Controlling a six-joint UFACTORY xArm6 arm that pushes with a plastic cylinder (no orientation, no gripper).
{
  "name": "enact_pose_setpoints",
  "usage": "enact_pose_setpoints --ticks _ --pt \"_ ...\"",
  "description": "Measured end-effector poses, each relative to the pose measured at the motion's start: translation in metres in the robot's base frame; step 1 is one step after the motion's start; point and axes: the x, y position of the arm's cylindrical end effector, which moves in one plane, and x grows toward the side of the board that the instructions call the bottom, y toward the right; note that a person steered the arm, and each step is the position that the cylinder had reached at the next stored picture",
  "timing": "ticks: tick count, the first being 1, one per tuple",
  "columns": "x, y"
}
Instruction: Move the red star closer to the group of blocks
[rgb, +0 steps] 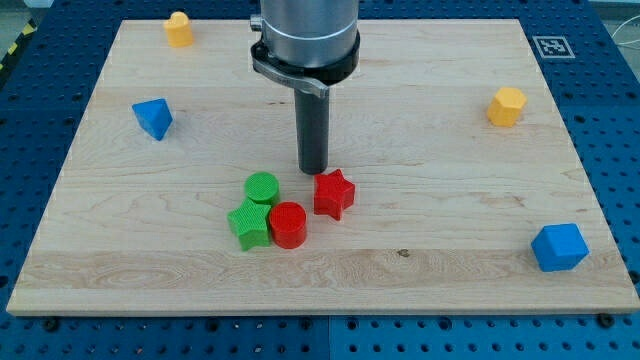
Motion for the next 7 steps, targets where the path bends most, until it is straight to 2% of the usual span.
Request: enact_pose_setpoints --ticks 2,3,4,7 --pt "-0.011 0.073" --pt "0.014 0.103" --pt "0.036 0.108" --pt "0.041 0.070"
